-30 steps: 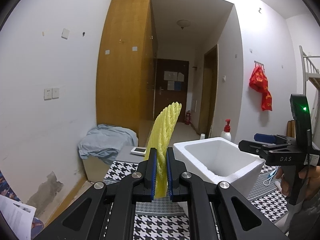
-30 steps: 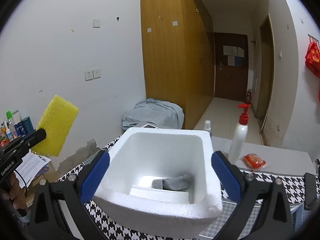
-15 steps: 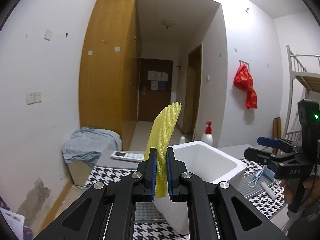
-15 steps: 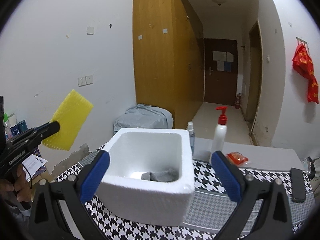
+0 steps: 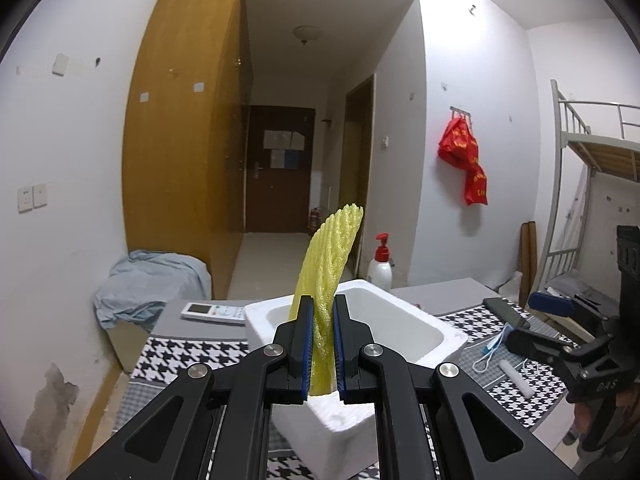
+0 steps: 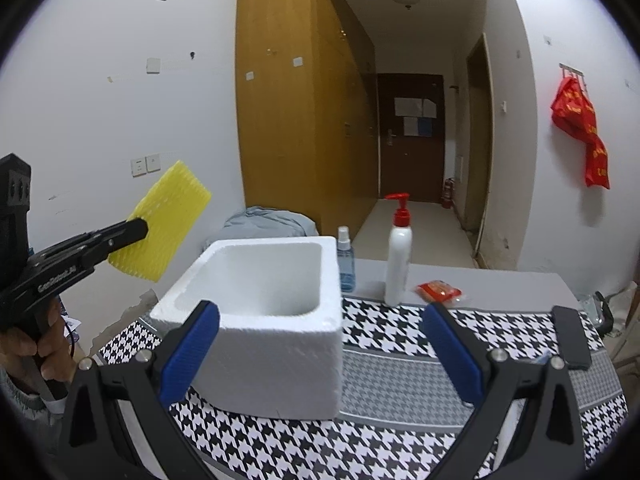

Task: Organize soft objects
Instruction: 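Withdraw the right tool from the foam box, then lower the yellow foam net into the foam box and open the left tool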

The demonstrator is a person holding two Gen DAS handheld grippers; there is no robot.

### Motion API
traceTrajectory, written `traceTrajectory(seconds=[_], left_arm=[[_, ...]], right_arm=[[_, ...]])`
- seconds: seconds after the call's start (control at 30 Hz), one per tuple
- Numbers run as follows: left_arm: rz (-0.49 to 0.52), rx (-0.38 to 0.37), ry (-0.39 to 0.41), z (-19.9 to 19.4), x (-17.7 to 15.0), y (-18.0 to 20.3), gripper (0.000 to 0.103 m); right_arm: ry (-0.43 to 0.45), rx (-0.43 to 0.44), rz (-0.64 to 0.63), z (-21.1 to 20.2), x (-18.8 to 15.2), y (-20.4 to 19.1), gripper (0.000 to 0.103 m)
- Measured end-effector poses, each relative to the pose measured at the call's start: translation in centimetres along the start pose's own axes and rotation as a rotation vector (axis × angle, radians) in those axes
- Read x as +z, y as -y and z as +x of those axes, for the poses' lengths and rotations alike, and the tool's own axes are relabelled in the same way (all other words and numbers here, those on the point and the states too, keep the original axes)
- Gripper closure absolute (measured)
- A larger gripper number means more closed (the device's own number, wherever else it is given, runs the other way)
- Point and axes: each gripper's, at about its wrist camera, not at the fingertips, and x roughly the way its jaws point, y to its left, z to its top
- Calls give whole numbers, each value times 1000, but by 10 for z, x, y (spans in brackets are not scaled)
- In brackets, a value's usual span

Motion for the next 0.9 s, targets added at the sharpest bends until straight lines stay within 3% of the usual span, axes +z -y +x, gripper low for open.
traceTrajectory(seconds=[0.53,0.9], left_arm=[[9,-63,-57,35,4,20,93],[6,-46,-124,65,3,31,93]], right_arm=[[-13,-83,43,-26,-28,20,0],[-33,-136,78,-37,-38,36,0]])
